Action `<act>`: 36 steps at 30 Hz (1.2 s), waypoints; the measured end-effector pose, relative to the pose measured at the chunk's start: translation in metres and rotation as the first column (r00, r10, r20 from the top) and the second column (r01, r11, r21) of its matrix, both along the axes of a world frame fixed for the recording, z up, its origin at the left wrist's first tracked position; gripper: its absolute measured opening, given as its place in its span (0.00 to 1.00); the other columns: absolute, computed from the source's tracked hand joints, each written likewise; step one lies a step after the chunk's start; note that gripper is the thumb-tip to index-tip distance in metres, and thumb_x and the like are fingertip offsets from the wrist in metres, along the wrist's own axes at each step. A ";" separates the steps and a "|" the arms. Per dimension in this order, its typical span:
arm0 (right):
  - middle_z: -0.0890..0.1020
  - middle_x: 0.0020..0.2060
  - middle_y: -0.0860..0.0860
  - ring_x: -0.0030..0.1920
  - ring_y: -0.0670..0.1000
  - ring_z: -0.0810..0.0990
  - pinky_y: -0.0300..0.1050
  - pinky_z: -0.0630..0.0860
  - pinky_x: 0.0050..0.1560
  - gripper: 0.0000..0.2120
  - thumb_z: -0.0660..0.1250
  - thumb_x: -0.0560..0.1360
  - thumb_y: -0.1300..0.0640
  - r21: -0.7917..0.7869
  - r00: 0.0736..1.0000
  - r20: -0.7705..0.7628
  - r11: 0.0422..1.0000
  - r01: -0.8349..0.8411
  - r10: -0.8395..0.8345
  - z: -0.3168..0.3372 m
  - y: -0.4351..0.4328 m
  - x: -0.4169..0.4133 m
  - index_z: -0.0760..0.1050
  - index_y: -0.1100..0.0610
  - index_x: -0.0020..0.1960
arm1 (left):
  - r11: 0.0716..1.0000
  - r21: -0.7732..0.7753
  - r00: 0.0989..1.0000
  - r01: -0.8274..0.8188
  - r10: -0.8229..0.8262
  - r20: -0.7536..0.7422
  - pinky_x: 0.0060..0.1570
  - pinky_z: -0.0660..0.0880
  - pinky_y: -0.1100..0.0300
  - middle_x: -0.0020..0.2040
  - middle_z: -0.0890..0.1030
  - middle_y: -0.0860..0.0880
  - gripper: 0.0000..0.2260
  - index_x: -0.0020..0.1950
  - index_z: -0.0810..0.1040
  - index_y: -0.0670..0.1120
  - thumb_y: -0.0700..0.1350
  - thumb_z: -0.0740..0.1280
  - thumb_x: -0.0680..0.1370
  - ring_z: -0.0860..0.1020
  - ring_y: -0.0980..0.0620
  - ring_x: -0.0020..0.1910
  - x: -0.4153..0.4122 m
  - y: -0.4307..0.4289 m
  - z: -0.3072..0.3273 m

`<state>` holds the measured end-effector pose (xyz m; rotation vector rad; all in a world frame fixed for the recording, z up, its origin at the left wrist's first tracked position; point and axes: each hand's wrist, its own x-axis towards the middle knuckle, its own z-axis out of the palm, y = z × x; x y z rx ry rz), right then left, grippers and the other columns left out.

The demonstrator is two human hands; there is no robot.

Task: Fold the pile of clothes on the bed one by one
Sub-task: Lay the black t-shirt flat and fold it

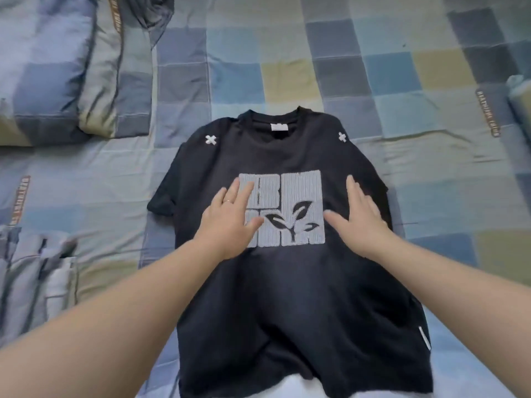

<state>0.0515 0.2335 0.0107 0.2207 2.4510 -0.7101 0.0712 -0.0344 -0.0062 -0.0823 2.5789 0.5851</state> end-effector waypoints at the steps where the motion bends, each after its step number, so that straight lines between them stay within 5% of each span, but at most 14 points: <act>1: 0.45 0.82 0.42 0.81 0.53 0.43 0.61 0.50 0.78 0.40 0.59 0.81 0.39 0.001 0.998 0.046 0.999 -0.035 0.035 -0.004 0.013 0.018 0.35 0.41 0.81 | 1.000 -0.013 0.999 0.008 -0.007 0.038 0.76 0.54 0.46 0.83 0.44 0.55 0.33 0.82 0.45 0.58 0.60 0.59 0.82 0.46 0.47 0.81 0.020 0.007 -0.004; 9: 0.61 0.79 0.48 0.79 0.55 0.59 0.56 0.61 0.76 0.41 0.69 0.78 0.47 0.046 0.953 0.239 0.978 -0.204 0.187 -0.025 0.130 0.136 0.48 0.47 0.82 | 0.998 -0.019 0.969 0.067 -0.061 0.241 0.67 0.67 0.50 0.76 0.64 0.55 0.26 0.75 0.65 0.56 0.57 0.67 0.78 0.64 0.48 0.73 0.164 0.100 -0.023; 15: 0.58 0.79 0.51 0.75 0.59 0.64 0.54 0.65 0.73 0.45 0.73 0.75 0.47 0.043 0.935 0.309 0.979 -0.198 0.176 -0.070 0.189 0.203 0.49 0.51 0.82 | 0.971 -0.002 0.945 0.241 -0.234 0.226 0.64 0.67 0.52 0.74 0.64 0.54 0.28 0.72 0.67 0.57 0.56 0.72 0.75 0.67 0.47 0.68 0.219 0.192 -0.057; 20: 0.63 0.62 0.51 0.54 0.58 0.76 0.52 0.76 0.55 0.26 0.74 0.74 0.49 0.081 0.991 0.079 0.990 -0.119 0.112 -0.104 0.193 0.221 0.67 0.52 0.67 | 0.934 -0.181 0.949 0.307 -0.288 0.124 0.66 0.62 0.49 0.76 0.60 0.50 0.33 0.72 0.65 0.56 0.60 0.73 0.70 0.62 0.44 0.71 0.240 0.237 -0.093; 24: 0.65 0.53 0.48 0.50 0.57 0.74 0.49 0.72 0.46 0.04 0.68 0.79 0.54 0.121 0.973 -0.089 0.972 -0.201 0.212 -0.120 0.205 0.231 0.75 0.53 0.51 | 0.949 -0.251 0.969 0.192 -0.224 -0.103 0.53 0.65 0.51 0.61 0.72 0.49 0.10 0.58 0.74 0.51 0.51 0.67 0.79 0.70 0.43 0.58 0.250 0.253 -0.108; 31: 0.74 0.55 0.52 0.57 0.57 0.70 0.53 0.73 0.48 0.03 0.67 0.79 0.57 0.129 0.953 -0.281 0.988 -0.082 0.115 -0.100 0.233 0.240 0.77 0.56 0.47 | 0.980 -0.026 0.967 0.196 -0.198 -0.163 0.44 0.67 0.52 0.49 0.75 0.50 0.04 0.52 0.74 0.48 0.47 0.62 0.83 0.73 0.44 0.48 0.253 0.264 -0.087; 36: 0.73 0.55 0.53 0.58 0.60 0.72 0.52 0.71 0.52 0.05 0.64 0.81 0.55 0.275 0.996 -0.066 0.959 0.070 -0.054 -0.085 0.236 0.238 0.75 0.54 0.47 | 0.976 -0.043 0.975 0.216 -0.218 -0.053 0.53 0.68 0.52 0.62 0.75 0.52 0.10 0.60 0.76 0.52 0.51 0.67 0.80 0.73 0.45 0.58 0.249 0.253 -0.073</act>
